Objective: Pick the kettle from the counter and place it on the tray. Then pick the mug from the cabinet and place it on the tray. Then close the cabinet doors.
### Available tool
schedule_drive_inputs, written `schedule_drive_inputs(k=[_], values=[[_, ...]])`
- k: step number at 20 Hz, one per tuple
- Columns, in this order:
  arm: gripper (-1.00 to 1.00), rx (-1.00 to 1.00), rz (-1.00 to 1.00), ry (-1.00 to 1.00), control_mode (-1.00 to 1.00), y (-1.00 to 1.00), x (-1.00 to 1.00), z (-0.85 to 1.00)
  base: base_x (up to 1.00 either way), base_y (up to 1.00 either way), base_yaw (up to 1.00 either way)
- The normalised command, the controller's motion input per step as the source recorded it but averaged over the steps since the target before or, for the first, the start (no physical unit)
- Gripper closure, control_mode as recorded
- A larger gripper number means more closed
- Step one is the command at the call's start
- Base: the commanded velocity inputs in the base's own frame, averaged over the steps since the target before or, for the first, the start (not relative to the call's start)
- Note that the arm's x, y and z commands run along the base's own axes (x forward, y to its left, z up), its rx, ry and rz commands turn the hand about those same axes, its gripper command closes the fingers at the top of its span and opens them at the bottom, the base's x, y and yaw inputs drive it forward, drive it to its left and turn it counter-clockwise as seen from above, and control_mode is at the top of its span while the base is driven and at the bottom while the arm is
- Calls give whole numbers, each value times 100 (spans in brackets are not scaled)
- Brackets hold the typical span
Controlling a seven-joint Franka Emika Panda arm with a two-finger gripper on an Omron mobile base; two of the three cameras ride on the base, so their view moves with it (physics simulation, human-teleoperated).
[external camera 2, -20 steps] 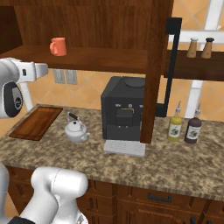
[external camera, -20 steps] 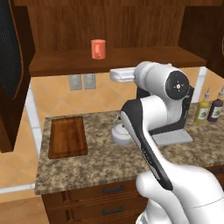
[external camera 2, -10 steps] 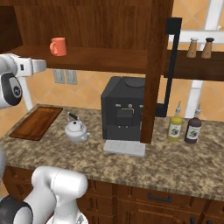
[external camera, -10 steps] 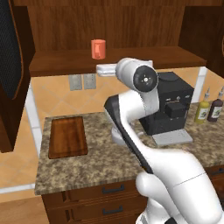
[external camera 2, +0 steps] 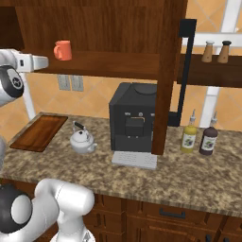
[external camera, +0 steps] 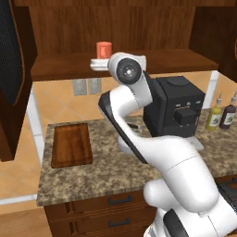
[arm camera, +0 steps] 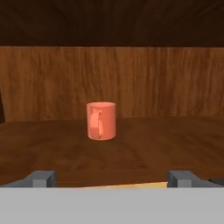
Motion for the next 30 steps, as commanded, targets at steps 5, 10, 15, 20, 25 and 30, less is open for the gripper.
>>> schedule_drive_inputs(k=[5, 10, 15, 20, 25, 30], values=[[-100, 0, 0, 5, -100, 4, 41, 14, 0, 0, 0], [-100, 0, -1, 10, -100, 22, 53, 0, 0, 0, 0], [-100, 0, 0, 10, -100, 10, 57, 0, 0, 0, 0], [-100, 2, 0, 7, -100, -1, 52, 0, 0, 0, 0], [-100, 0, 0, 2, -100, 0, 42, -6, 0, 0, 0], [-100, 4, 3, 0, -100, -1, 30, -23, 0, 0, 0]])
